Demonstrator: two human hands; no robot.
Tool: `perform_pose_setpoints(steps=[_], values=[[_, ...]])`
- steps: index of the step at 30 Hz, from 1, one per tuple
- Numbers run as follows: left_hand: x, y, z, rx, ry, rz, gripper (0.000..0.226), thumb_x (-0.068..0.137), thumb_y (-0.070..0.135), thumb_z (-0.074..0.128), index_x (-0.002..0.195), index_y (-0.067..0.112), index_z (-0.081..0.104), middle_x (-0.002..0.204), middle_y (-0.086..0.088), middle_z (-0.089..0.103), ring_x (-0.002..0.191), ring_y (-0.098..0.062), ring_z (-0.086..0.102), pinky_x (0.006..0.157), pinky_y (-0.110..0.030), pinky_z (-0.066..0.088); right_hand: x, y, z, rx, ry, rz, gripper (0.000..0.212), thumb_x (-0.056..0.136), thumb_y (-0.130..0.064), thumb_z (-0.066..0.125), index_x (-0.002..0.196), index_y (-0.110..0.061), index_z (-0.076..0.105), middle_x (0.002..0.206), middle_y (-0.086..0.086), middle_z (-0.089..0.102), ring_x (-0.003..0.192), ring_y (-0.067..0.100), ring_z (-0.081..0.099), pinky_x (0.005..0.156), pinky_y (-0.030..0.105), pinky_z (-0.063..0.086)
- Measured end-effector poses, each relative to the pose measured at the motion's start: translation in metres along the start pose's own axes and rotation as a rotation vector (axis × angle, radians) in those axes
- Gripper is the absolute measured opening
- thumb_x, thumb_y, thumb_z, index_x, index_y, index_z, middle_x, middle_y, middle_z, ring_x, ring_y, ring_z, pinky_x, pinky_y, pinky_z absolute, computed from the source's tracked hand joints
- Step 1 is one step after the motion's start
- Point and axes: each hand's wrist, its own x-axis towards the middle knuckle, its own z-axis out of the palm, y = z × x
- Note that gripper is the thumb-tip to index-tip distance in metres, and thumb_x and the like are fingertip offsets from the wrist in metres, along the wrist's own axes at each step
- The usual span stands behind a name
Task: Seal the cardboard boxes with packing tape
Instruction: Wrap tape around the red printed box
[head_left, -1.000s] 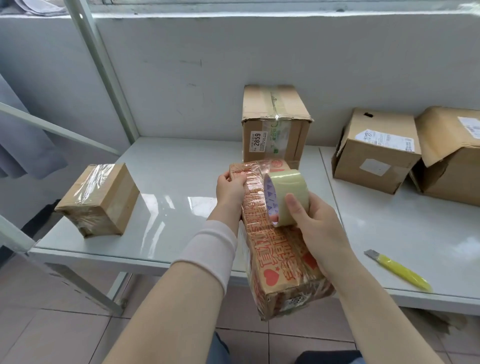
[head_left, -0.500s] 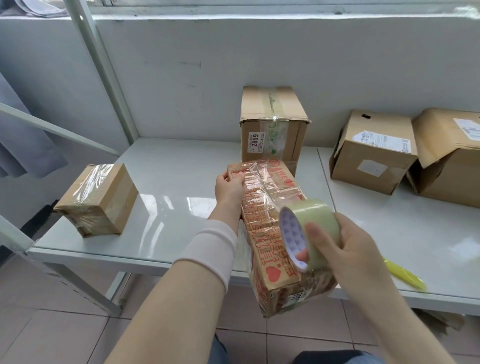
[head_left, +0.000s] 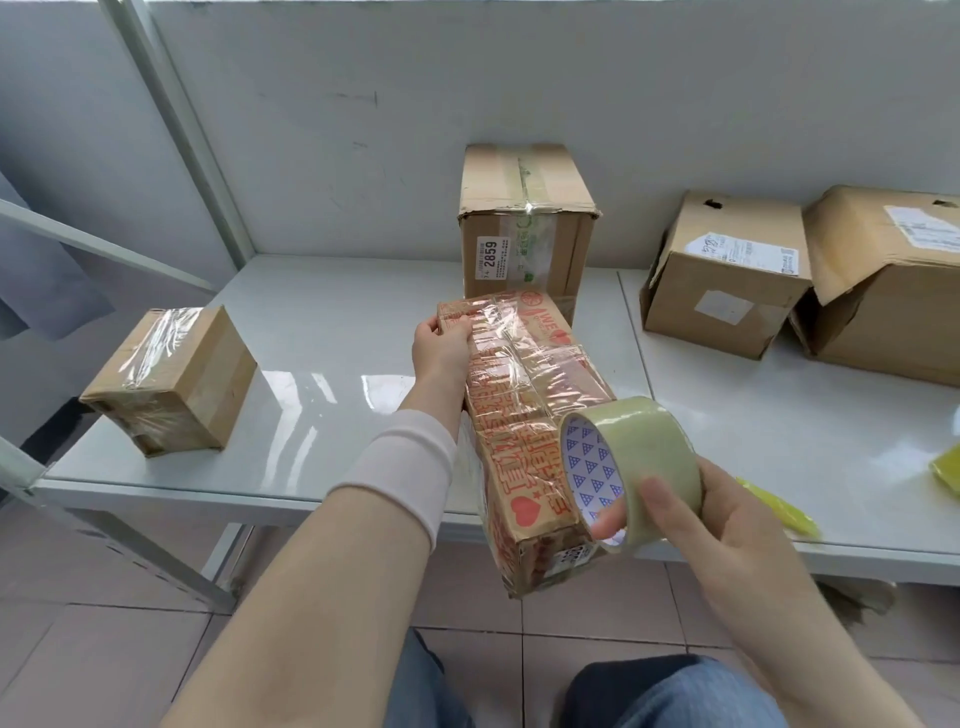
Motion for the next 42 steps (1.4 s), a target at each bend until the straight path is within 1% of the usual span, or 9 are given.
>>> perform_pose_setpoints(steps=[6, 8, 10, 15, 18, 20, 23, 28, 42], values=[[-0.041, -0.003, -0.021, 0.562, -0.012, 0.472, 0.048, 0.099, 0.029, 0.044, 0.142, 0.009, 0.036, 0.148, -0.011, 0.032, 0.139, -0.025, 0.027, 0.115, -0.038, 0.024, 0.0, 0.027, 0.002, 0.119, 0.043, -0.116, 0.06, 0.058, -0.083, 0.055, 0.069, -0.026, 0.068, 0.065, 0.002, 0.07, 0.066, 0.009, 0.067, 0.065, 0.014, 0.052], [-0.06, -0.016, -0.023, 0.575, -0.15, 0.453, 0.055, 0.099, 0.031, 0.044, 0.148, 0.015, 0.027, 0.159, -0.008, 0.007, 0.147, -0.022, 0.006, 0.119, -0.042, 0.012, -0.002, 0.033, 0.002, 0.148, 0.005, -0.122, 0.07, 0.063, -0.079, 0.057, 0.082, -0.012, 0.064, 0.073, 0.005, 0.07, 0.073, 0.014, 0.066, 0.069, 0.02, 0.053], [-0.069, -0.026, -0.02, 0.46, -0.232, 0.342, 0.057, 0.098, 0.03, 0.047, 0.149, 0.023, 0.023, 0.16, -0.004, -0.004, 0.146, -0.022, 0.009, 0.117, -0.047, 0.021, -0.003, 0.039, 0.001, 0.192, -0.014, -0.11, 0.071, 0.065, -0.072, 0.064, 0.089, -0.005, 0.063, 0.078, 0.005, 0.07, 0.077, 0.017, 0.065, 0.069, 0.023, 0.054], [-0.052, -0.019, -0.007, 0.295, -0.254, 0.286, 0.055, 0.084, 0.032, 0.054, 0.137, 0.027, 0.041, 0.151, -0.007, 0.028, 0.134, -0.027, 0.04, 0.105, -0.049, 0.041, 0.008, 0.038, 0.006, 0.155, 0.027, -0.091, 0.061, 0.061, -0.071, 0.065, 0.089, -0.016, 0.068, 0.08, -0.008, 0.072, 0.078, 0.005, 0.068, 0.059, 0.017, 0.053], [-0.037, -0.013, 0.004, 0.328, -0.273, 0.285, 0.057, 0.088, 0.025, 0.055, 0.142, 0.023, 0.038, 0.15, -0.008, 0.032, 0.137, -0.027, 0.036, 0.108, -0.048, 0.037, 0.022, 0.034, 0.009, 0.112, 0.055, -0.07, 0.023, 0.079, -0.039, 0.057, 0.094, -0.02, 0.057, 0.072, -0.016, 0.071, 0.073, -0.001, 0.067, 0.054, 0.012, 0.051], [-0.033, -0.009, 0.009, 0.325, -0.259, 0.289, 0.054, 0.093, 0.016, 0.054, 0.144, 0.019, 0.036, 0.148, -0.006, 0.033, 0.133, -0.026, 0.04, 0.107, -0.046, 0.038, 0.028, 0.031, 0.011, 0.121, 0.078, -0.045, 0.018, 0.082, -0.023, 0.051, 0.098, -0.019, 0.056, 0.068, -0.016, 0.071, 0.068, -0.001, 0.067, 0.053, 0.012, 0.05], [-0.031, -0.011, 0.011, 0.323, -0.245, 0.292, 0.054, 0.094, 0.012, 0.054, 0.144, 0.017, 0.036, 0.143, -0.004, 0.038, 0.125, -0.026, 0.048, 0.105, -0.044, 0.042, 0.023, 0.024, 0.016, 0.12, 0.126, -0.053, 0.035, 0.075, -0.034, 0.051, 0.105, -0.016, 0.057, 0.067, -0.018, 0.07, 0.066, -0.001, 0.066, 0.053, 0.011, 0.049], [-0.026, -0.013, 0.011, 0.332, -0.234, 0.293, 0.056, 0.092, 0.012, 0.056, 0.144, 0.017, 0.037, 0.149, -0.006, 0.033, 0.133, -0.026, 0.041, 0.109, -0.044, 0.038, -0.012, 0.029, 0.022, 0.132, 0.171, 0.086, 0.03, 0.071, -0.043, 0.049, 0.085, -0.019, 0.061, 0.059, -0.014, 0.068, 0.053, -0.005, 0.06, 0.047, 0.006, 0.042], [-0.022, -0.016, 0.011, 0.303, -0.228, 0.259, 0.057, 0.091, 0.015, 0.057, 0.144, 0.022, 0.037, 0.15, -0.005, 0.032, 0.129, -0.028, 0.045, 0.104, -0.046, 0.043, -0.028, 0.043, 0.014, -0.057, 0.215, 0.212, 0.034, 0.069, -0.054, 0.043, 0.083, -0.025, 0.055, 0.058, -0.013, 0.068, 0.055, -0.006, 0.06, 0.045, 0.007, 0.042]])
